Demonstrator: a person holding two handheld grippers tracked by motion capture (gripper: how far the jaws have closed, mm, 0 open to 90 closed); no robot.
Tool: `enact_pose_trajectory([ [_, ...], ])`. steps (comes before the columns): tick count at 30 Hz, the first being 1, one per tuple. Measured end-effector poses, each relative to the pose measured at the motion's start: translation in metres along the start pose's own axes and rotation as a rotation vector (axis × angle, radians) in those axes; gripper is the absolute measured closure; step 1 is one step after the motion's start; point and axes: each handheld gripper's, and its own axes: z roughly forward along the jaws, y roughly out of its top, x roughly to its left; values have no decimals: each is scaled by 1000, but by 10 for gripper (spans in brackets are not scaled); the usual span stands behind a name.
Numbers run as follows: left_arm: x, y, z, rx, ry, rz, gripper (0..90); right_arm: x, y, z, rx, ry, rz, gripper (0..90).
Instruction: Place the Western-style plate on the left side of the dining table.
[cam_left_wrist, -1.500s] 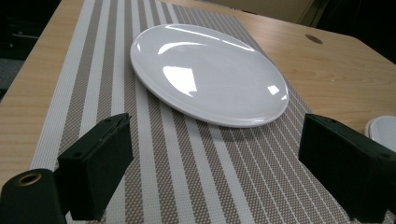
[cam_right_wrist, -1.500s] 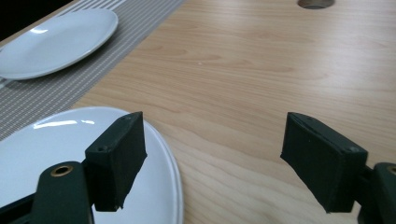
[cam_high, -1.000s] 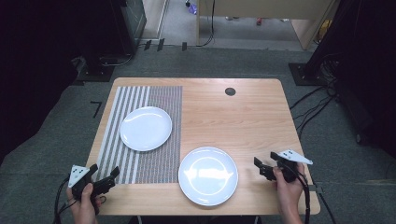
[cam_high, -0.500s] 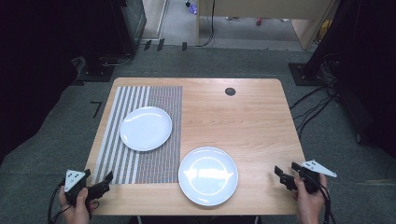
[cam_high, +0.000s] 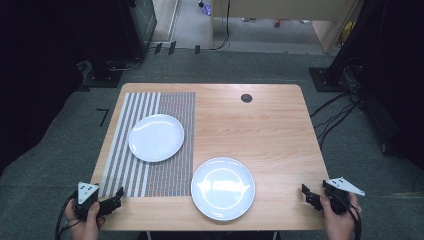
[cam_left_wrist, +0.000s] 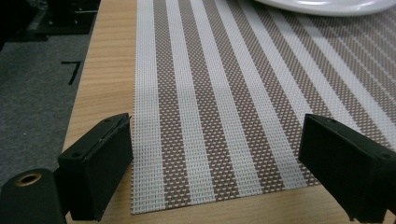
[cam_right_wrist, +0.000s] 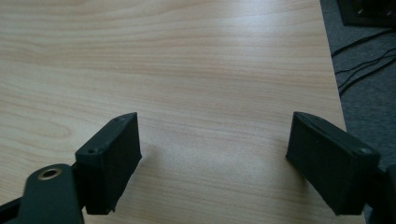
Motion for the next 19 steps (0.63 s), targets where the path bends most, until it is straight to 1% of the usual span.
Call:
enact_pose_trajectory([
  [1, -1, 0, 1, 9, 9, 11, 100, 4, 0, 1, 12, -21, -30, 148],
  [3, -2, 0, 1, 11, 13, 13, 99, 4, 0, 2, 14, -25, -37, 146],
  [19, -2, 0, 1, 12, 14, 12, 99, 4, 0, 2, 14, -25, -38, 145],
])
